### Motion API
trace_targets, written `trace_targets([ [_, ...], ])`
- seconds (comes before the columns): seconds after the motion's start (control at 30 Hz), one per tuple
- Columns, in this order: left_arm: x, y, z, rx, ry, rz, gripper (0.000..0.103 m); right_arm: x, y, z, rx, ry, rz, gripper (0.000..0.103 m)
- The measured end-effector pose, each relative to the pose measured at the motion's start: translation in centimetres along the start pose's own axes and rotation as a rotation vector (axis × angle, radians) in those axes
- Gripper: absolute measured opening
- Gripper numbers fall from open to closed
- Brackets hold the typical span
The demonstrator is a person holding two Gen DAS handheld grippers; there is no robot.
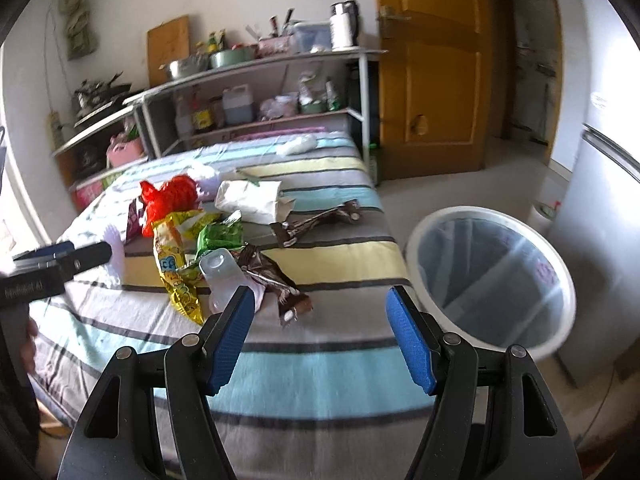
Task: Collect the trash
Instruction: 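Grasp the white foam net sleeve with the left tool while the right tool grasps a brown wrapper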
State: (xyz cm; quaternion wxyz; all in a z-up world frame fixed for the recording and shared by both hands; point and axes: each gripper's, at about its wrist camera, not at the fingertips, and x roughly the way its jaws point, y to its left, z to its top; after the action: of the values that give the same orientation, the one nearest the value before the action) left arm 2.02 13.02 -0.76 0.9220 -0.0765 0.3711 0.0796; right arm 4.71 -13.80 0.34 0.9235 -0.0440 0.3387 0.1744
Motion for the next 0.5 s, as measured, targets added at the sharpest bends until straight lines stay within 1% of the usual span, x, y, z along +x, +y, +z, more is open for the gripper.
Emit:
trace_targets([
  [0.1, 0.6, 1.7, 0.4, -0.034, 0.004, -0.002, 0.103, 1.5, 0.3, 0.7, -0.036, 0.021, 0.024, 0.069],
  [0.23, 1.8, 3.5, 1.3, -0.076, 0.014, 0.014, 0.103, 3.3, 0.2, 1.2, -0.031, 0.066, 0.065, 0.069],
  [0.3, 2.7, 4.1, 1.9, -0.078, 0.028, 0.02, 0.103, 3.9, 0.2, 1.4, -0.037, 0.08, 0.065, 0.069],
  [0.37, 3.3, 4.4, 2.5, -0.073, 0.02, 0.024, 0.103, 4.4, 0.2, 1.4, -0.043, 0.092, 0.067, 0.069],
  [0.4, 3.8, 4.6, 2.9, -0.073, 0.027, 0.028, 0.103, 4.6, 0.1, 1.5, -0.044, 0.101, 0.076, 0.068],
  [0.47, 4.6, 5.2, 3.0, -0.092, 0.055, 0.019, 0.103, 4.9, 0.2, 1.5, -0.047, 0.117, 0.08, 0.062],
  [0.5, 5.1, 5.6, 2.8, -0.118, 0.084, 0.028, 0.103, 5.0, 0.2, 1.5, -0.049, 0.12, 0.08, 0.058],
])
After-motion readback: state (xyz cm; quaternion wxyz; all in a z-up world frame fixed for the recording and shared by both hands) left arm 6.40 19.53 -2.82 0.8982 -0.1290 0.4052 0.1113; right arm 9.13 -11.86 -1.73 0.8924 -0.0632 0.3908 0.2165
